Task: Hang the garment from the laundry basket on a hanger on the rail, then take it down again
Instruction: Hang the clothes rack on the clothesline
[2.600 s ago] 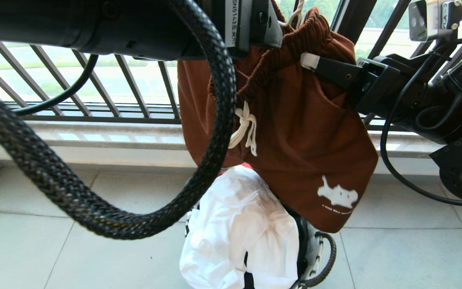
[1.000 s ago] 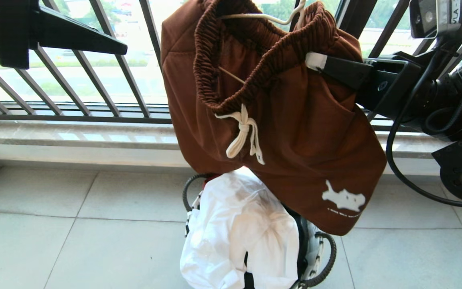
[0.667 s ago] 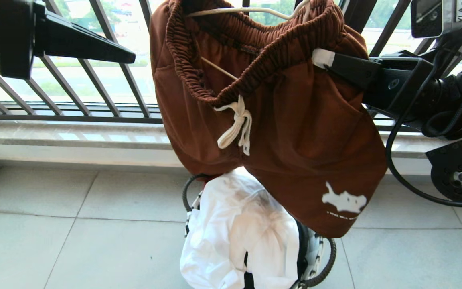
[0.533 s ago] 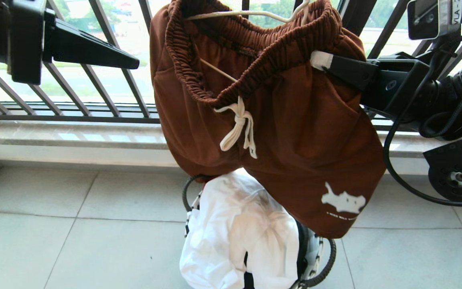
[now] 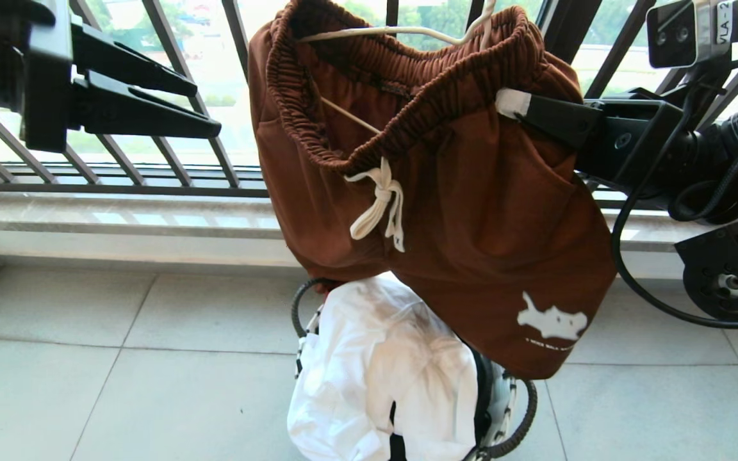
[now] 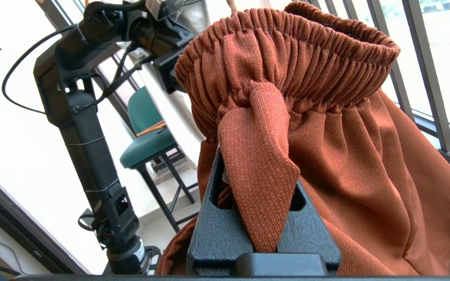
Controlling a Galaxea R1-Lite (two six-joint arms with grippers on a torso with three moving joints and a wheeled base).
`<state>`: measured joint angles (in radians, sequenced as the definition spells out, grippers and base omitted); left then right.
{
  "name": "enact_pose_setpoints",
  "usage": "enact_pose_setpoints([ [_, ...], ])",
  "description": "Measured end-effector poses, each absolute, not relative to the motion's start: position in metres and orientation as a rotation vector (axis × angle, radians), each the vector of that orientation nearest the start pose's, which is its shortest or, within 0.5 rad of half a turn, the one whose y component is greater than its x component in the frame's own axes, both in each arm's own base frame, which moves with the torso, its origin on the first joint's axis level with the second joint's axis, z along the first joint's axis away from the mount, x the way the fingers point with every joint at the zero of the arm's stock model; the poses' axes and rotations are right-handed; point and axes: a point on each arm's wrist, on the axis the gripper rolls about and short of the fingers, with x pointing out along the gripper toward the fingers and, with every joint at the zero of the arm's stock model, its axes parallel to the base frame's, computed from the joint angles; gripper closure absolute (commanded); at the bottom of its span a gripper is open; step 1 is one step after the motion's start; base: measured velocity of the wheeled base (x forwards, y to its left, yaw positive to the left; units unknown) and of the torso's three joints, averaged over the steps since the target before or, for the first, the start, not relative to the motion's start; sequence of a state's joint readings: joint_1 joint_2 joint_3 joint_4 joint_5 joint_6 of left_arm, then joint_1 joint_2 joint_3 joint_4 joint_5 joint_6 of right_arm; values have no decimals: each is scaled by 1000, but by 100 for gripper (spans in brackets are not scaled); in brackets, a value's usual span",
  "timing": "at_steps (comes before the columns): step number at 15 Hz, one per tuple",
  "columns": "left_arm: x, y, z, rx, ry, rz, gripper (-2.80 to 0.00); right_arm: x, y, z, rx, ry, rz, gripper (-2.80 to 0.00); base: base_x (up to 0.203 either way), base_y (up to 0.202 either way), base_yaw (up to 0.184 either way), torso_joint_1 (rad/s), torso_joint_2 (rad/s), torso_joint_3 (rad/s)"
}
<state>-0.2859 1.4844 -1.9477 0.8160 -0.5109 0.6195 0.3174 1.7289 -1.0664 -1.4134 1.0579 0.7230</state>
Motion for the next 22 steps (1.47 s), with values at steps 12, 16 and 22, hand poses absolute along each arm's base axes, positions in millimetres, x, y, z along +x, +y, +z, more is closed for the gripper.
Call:
enact_pose_setpoints([
  [12, 250, -80, 412, 854, -243, -810, -280, 281, 113, 306, 277, -219, 1511, 0, 0, 0, 0, 0, 0, 0],
  [16, 261, -93, 402, 821, -260, -925, -280, 281, 113, 305, 278, -216, 1511, 0, 0, 0, 0, 0, 0, 0],
  [22, 277, -112, 406, 723, -348, -932, -280, 281, 114, 304, 267, -207, 1526, 0, 0, 0, 0, 0, 0, 0],
])
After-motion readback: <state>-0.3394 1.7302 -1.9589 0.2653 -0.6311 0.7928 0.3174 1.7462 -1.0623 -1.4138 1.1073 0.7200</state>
